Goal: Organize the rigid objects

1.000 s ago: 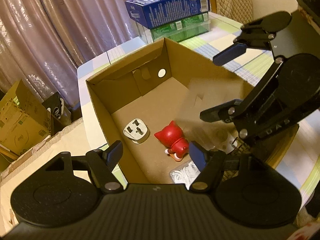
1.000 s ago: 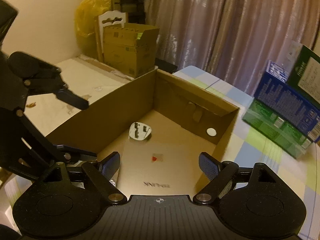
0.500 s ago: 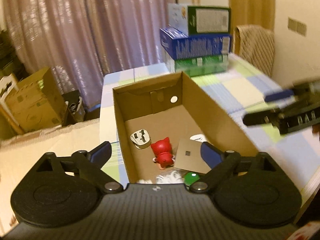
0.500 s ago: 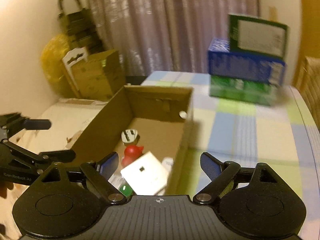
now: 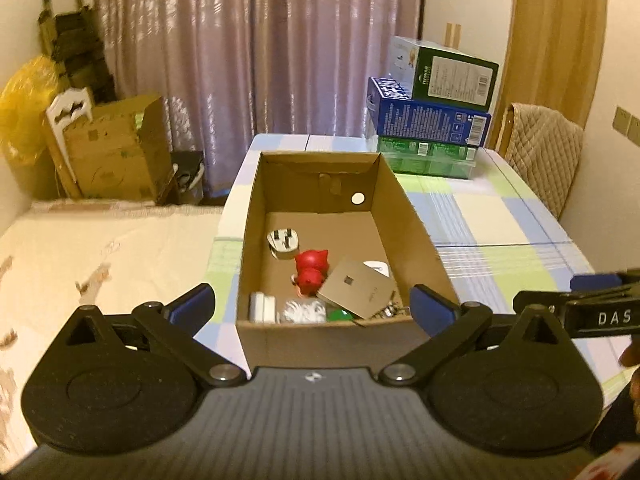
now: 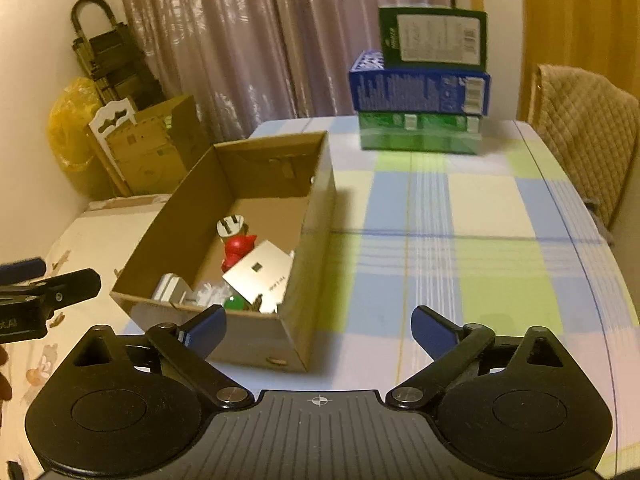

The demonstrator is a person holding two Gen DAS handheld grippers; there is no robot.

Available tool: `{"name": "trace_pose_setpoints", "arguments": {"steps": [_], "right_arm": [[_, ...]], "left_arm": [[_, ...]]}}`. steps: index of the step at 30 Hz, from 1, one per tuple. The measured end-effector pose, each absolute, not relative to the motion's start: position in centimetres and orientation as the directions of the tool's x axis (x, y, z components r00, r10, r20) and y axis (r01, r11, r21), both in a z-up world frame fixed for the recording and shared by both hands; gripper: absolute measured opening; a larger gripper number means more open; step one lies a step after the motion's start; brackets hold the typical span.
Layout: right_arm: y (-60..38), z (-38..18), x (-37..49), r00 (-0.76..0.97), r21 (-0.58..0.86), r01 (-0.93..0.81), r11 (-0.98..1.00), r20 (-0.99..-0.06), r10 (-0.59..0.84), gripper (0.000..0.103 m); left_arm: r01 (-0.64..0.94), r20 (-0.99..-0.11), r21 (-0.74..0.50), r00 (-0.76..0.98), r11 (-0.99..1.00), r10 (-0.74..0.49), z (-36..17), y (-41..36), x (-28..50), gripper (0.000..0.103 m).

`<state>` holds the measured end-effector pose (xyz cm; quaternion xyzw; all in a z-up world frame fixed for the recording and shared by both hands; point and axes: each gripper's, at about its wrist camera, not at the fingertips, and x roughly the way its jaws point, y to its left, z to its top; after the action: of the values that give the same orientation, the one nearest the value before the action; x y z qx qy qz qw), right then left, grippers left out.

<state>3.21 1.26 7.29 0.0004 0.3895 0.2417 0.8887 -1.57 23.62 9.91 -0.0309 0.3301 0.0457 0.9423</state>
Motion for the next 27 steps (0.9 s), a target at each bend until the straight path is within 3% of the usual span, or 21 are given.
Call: {"name": "trace_pose_setpoints", "arguments": {"steps": [10,27], "right_arm": [[-1.3,7.3,1.3,0.589,0.182,-0.405,0.896,-0.698,0.407,0.098],[-1.4,6.2,0.2,0.581,0.163,-0.413,0.896,-0.71,0.397,0.098]], "left_arm": [[-0.111,-0.659,-0.072,0.751,0.991,0.036,9.3,21.7,-2.9,0.102],[-0.132,-0.691,-0.036,0.719,0.991,0.071,7.5,20.4,-3.7,0.102]]}}
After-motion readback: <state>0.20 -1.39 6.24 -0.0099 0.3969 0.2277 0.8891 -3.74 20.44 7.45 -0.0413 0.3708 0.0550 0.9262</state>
